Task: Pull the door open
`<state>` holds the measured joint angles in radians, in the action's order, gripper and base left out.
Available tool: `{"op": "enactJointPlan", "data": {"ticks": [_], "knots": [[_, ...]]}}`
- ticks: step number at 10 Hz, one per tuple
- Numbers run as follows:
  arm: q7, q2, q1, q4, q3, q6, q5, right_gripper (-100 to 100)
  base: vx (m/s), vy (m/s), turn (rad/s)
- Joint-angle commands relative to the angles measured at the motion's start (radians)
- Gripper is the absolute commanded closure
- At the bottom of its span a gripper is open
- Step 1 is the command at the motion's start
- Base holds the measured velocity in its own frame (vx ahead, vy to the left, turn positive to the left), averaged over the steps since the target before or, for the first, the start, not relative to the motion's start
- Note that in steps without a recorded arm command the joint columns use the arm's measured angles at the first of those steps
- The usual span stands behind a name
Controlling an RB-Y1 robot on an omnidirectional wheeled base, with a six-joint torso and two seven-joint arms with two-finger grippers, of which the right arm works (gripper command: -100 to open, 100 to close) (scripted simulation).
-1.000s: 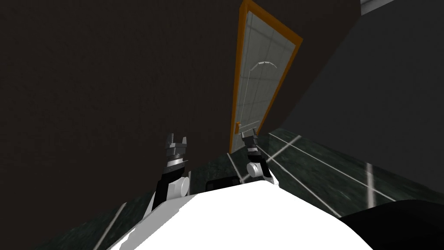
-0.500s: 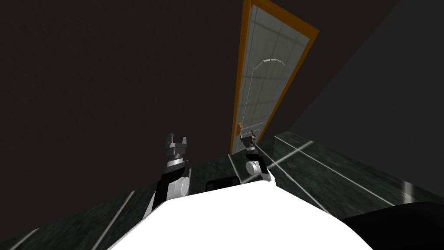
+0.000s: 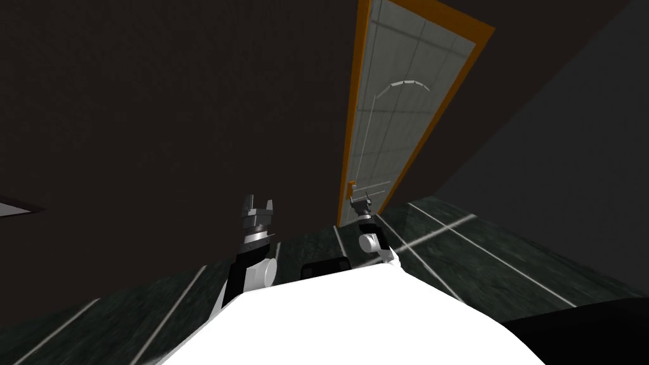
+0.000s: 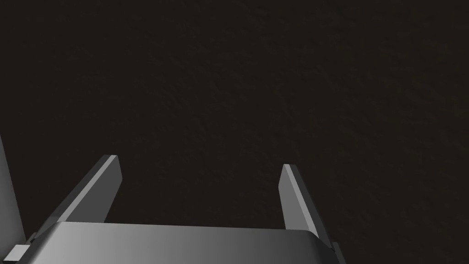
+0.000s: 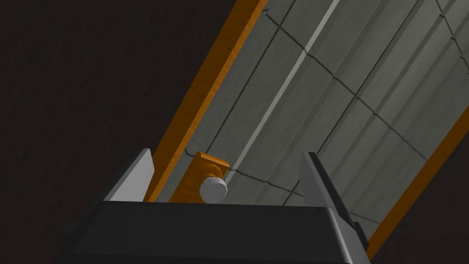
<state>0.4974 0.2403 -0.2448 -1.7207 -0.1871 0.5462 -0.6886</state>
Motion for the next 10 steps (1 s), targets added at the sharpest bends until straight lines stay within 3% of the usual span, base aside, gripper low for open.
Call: {"op": "enactJointPlan", "data": {"ticks": [1,6,7,10], "knots": [[0.016,0.011,0.017,0.027,-0.006,-0.002,-0.042,-100,0.004,-0.062,0.102],[0.09,0.062,0.082,0.14,-0.036,0.004,-0.192,-100,0.002,-0.109,0.167],[0.09,0.062,0.082,0.14,-0.036,0.004,-0.2,-100,-0.004,-0.079,0.041],[0.131,0.09,0.119,0.204,-0.053,0.007,-0.288,-100,-0.012,-0.08,0.144]]}}
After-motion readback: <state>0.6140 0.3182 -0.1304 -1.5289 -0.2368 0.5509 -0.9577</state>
